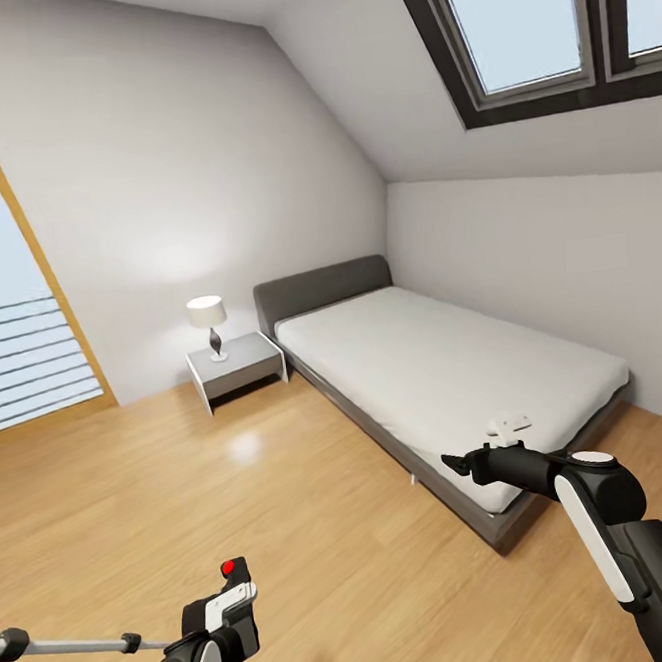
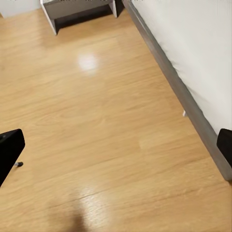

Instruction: Attach the digital camera to the camera tripod in the bedroom.

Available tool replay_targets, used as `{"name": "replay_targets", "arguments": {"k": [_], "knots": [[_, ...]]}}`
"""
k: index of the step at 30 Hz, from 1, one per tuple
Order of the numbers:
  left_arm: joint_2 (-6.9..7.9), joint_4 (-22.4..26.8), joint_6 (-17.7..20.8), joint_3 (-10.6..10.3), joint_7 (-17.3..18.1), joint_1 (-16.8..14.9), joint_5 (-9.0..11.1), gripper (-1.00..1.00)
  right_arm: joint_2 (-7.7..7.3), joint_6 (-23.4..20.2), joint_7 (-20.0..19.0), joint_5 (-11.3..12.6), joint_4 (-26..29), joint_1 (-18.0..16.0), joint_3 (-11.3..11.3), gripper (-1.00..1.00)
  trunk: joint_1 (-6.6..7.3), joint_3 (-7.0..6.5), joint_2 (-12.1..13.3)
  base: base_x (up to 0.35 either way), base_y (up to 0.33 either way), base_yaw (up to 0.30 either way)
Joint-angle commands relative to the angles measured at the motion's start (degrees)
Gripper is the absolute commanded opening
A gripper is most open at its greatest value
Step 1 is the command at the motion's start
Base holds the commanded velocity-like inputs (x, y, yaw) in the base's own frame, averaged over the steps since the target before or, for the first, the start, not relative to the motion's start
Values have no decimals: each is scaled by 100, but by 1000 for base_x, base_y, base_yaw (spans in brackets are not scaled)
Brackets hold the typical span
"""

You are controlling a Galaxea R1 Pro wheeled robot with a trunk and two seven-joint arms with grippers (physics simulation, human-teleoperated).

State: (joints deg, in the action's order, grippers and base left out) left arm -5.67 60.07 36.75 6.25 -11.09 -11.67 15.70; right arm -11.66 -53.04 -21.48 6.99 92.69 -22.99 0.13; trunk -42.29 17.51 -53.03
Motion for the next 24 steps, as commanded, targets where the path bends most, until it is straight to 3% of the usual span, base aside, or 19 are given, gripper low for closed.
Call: {"name": "replay_targets", "arguments": {"k": [1,24], "knots": [[-5,9,24,9,-44,-3,59,-100,-3,-33,21,48,4,-5,1,100,22,-11,36,0,0,0],[-15,-14,-13,8,56,-11,67,-100,4,-45,21,50,4,-4,-34,100,527,-424,959,0,0,0]]}}
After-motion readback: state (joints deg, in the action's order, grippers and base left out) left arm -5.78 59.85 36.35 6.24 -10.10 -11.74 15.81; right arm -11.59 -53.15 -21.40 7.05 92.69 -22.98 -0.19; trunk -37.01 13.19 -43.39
